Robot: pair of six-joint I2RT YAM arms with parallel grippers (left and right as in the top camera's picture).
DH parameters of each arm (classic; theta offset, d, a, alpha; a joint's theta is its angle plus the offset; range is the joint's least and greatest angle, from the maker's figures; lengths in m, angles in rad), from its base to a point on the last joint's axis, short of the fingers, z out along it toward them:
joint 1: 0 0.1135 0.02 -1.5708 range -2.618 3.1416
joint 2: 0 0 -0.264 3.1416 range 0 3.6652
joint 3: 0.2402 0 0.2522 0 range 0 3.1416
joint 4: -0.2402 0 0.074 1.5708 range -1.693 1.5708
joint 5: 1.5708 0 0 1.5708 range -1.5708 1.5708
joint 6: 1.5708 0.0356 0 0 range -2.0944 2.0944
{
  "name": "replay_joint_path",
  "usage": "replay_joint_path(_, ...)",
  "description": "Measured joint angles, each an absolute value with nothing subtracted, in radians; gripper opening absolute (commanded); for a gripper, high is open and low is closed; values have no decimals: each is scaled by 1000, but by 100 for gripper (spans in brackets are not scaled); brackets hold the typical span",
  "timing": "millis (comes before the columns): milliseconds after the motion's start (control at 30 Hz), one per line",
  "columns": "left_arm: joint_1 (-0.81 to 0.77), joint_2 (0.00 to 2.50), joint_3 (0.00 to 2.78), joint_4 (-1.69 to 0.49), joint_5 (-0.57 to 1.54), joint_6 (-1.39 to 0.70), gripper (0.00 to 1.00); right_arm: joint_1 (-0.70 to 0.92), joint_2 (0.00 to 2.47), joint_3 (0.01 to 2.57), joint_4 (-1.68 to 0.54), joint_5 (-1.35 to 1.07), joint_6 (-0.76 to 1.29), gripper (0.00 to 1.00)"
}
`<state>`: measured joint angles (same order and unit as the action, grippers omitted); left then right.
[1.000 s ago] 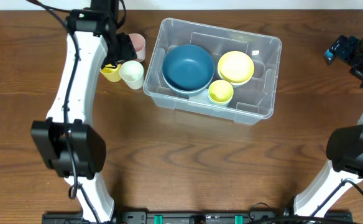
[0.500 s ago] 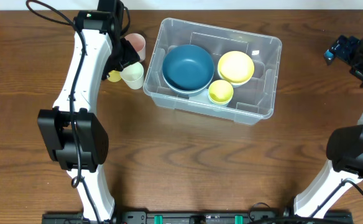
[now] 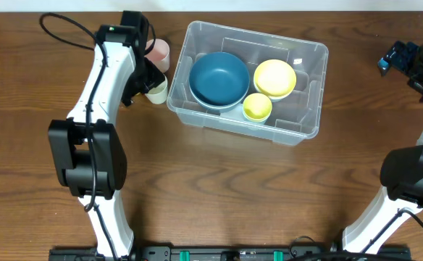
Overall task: Pack container
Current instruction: 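Grasp the rim of the pale white cup with the left gripper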
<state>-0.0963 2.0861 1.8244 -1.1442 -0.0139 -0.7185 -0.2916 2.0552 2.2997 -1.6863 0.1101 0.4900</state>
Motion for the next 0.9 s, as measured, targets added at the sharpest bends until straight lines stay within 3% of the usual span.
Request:
replay_joint_path(533, -96, 2087, 1645, -966, -4, -730, 75, -292, 2055, 2300, -1686, 110, 490, 99)
replay_joint_path(633, -96, 2089, 1621, -960, -2, -734, 58, -292, 2055, 2300, -1686, 110, 490, 99)
replay_joint_path(733, -96, 2089, 1620, -954, -2, -735, 54, -292, 2055, 2300, -1686, 110, 490, 99)
replay_joint_path(900, -96, 2089, 1620, -953, -1, -735, 21, -292, 2055, 2300, -1686, 110, 490, 99)
